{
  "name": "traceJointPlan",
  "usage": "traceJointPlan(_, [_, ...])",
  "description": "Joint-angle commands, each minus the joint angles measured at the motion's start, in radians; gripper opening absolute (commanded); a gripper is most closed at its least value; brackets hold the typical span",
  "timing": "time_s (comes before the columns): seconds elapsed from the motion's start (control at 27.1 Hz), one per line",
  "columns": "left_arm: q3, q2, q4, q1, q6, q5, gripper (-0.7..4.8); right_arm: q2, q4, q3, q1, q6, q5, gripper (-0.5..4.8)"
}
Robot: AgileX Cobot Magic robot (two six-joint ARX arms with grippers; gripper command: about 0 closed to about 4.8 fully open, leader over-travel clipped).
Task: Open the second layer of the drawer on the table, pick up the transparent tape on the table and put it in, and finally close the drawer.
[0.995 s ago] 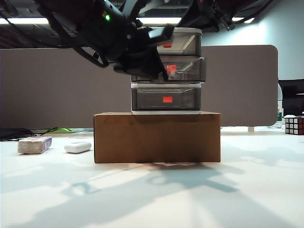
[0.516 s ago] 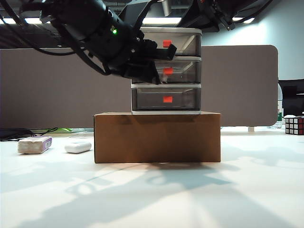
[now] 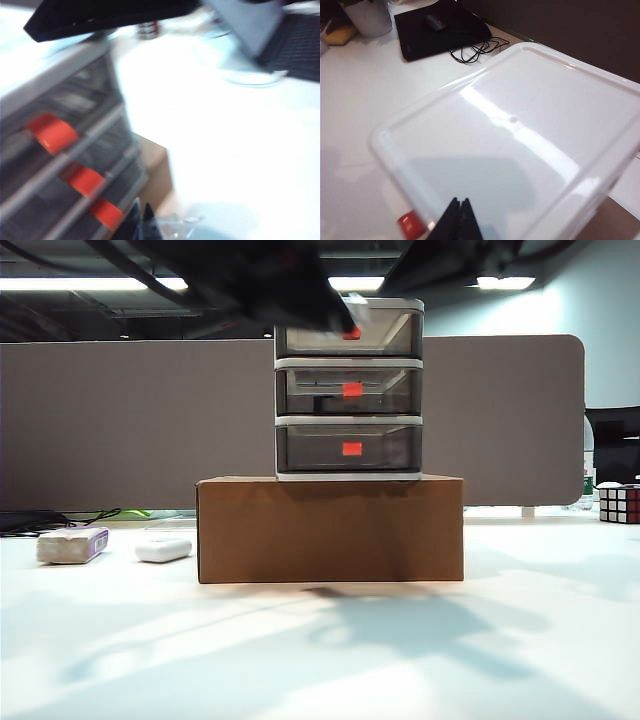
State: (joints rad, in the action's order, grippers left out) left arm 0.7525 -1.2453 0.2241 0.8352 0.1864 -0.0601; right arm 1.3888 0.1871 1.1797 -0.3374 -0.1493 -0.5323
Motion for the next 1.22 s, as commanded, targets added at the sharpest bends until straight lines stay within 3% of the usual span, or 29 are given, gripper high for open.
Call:
traceJointPlan(0.04, [-0.053, 0.171, -0.14, -0.002, -0.004, -0.031, -0.05, -0.102, 0.085, 0.002, -0.001, -0.075, 0.032, -0.05])
traceJointPlan(0.22, [-0.148, 0.51, -0.346, -0.001, -0.024, 0.002, -0.06, -0.281, 0.206, -0.046, -0.001, -0.09, 0.034, -0.05])
traceJointPlan(0.37, [-0.218, 0.792, -0.486, -0.001, -0.101, 0.063, -0.06, -0.46, 0.246, -0.142, -0.001, -0.082, 0.041, -0.05])
traceJointPlan(0.55, [-0.317, 1.201, -0.686, -0.001, -0.138, 0.091, -0.05, -0.817, 0.26, -0.367, -0.001, -0.086, 0.106, -0.05])
traceJointPlan(0.7, [-0.334, 1.238, -0.81, -0.005, -0.271, 0.087, -0.06, -1.006, 0.265, -0.52, 0.001, -0.087, 0.116, -0.05])
traceJointPlan(0.96, [-0.419, 1.241, -0.642, -0.005, -0.242, 0.136, -0.06, -1.396, 0.24, -0.829, 0.0, -0.024, 0.177, -0.05])
traceJointPlan(1.11, [-0.481, 1.243, -0.543, -0.005, -0.228, 0.164, -0.06, -1.367, 0.182, -0.888, -0.007, -0.011, 0.177, -0.05])
traceJointPlan(1.22, [-0.526, 1.243, -0.488, -0.002, -0.224, 0.2, -0.05, -1.372, 0.099, -0.933, -0.008, 0.034, 0.249, -0.05])
